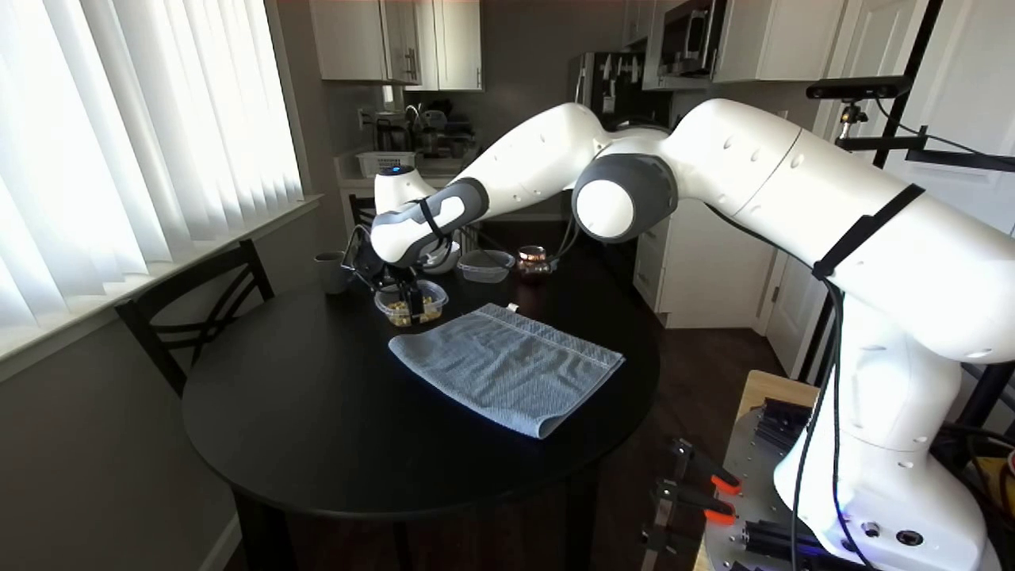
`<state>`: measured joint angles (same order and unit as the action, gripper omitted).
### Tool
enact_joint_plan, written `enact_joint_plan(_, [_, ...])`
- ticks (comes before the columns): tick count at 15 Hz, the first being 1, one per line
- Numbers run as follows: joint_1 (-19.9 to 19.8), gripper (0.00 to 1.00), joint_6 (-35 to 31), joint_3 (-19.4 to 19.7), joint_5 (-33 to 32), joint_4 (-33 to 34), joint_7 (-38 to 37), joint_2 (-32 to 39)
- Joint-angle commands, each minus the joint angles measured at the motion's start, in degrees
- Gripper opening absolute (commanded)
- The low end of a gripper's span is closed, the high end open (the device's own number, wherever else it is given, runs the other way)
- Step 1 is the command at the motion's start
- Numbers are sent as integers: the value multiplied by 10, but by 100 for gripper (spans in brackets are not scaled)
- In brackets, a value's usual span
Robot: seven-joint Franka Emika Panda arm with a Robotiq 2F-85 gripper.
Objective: Take the candy out of the bowl
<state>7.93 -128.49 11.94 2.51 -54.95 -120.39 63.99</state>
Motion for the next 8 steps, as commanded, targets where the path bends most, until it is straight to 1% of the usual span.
enact_joint_plan(1, [-17, 100, -6, -14, -7, 27, -7, 19])
enact_joint_plan(6, [-39, 100, 6, -33, 3, 85, -2, 66])
enact_joint_plan(7, [-41, 75, 5, -35, 3, 94, -2, 73])
enact_joint_plan(8, [-44, 74, 5, -37, 3, 103, -1, 78])
